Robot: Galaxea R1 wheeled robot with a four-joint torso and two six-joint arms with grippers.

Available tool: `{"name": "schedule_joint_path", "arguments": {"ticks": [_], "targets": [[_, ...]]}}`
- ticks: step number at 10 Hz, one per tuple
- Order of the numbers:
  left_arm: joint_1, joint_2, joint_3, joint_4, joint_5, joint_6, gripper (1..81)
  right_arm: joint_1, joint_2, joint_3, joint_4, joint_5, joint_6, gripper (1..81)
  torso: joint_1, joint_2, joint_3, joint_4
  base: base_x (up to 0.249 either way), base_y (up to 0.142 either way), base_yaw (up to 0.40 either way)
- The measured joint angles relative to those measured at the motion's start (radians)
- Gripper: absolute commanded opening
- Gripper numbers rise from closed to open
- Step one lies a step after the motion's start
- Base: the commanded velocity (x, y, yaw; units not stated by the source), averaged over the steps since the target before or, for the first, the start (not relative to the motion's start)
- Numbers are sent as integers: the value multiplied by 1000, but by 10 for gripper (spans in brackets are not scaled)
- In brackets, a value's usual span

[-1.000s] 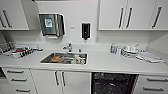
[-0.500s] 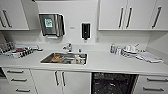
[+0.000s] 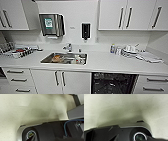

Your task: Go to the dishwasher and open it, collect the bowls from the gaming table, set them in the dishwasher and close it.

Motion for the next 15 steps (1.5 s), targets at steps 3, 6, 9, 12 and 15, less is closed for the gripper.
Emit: {"name": "schedule_joint_path", "arguments": {"ticks": [3,6,9,12,15], "targets": [[39,117,-133,-2,-27,-1,811,-26,39,-38,-16,5,-4,811,0,0,0,0,0,0,0],[47,184,-253,-24,-42,-1,811,-27,65,-70,-30,4,-4,811,-1,1,0,0,0,0,0],[48,235,-295,-30,-45,-2,811,-22,91,-96,-52,1,-10,811,-48,73,0,0,0,0,0],[47,260,-367,-30,-46,-2,811,-21,102,-107,-57,2,-11,811,-116,180,0,0,0,0,0],[47,305,-415,-32,-46,-3,811,-18,114,-108,-60,8,-10,811,-184,285,0,0,0,0,0]]}}
